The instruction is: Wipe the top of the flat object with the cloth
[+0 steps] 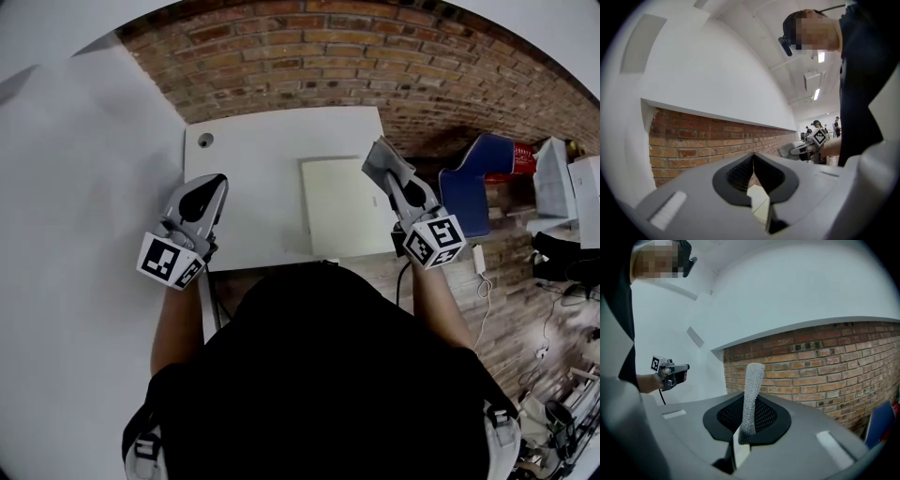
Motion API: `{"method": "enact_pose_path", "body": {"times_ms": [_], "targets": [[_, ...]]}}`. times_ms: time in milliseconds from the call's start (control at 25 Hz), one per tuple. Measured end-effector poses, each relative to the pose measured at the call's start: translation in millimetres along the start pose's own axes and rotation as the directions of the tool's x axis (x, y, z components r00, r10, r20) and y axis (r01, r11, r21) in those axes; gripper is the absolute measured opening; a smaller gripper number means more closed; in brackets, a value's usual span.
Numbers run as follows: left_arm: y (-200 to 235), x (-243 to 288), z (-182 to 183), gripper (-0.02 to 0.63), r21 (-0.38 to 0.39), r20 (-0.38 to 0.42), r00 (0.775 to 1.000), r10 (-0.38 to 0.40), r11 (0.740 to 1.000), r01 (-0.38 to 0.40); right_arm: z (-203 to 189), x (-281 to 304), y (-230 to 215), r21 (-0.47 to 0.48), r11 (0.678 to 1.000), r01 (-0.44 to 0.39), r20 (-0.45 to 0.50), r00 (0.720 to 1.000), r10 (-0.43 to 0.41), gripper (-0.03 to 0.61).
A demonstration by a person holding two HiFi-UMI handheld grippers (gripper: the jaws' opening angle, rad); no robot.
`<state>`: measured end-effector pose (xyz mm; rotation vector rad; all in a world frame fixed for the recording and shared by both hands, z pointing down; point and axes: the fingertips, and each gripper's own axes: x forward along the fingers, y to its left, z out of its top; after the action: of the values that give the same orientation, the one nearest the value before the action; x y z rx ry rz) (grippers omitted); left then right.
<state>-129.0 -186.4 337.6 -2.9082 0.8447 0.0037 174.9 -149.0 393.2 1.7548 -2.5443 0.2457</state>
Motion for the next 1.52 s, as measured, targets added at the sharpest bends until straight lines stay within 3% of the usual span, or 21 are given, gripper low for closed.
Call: {"method": "enact_pose_path", "body": {"times_ms": [520,880,1520], "targets": [[-2,7,-24,0.003,-0.026,-0.055,0.996,0.072,0.997,-0.074,-64,62,-25,0.029,0.995,-0.092,-0.128,0.987,0.095,0.011],[-4,3,-33,0.003,-0.034,-0.09,0.987,0.13,0.991,-0.133,-115,85,-31,0.102,0.986,-0.131,-0.213,0.965,0.15,0.011],[-12,-27,-44,0.003,-0.054,-0.187,0.958,0.219,0.971,-0.233,-206,130,-2,0.15,0.956,-0.251,-0.394,0.872,0.291,0.011]]}}
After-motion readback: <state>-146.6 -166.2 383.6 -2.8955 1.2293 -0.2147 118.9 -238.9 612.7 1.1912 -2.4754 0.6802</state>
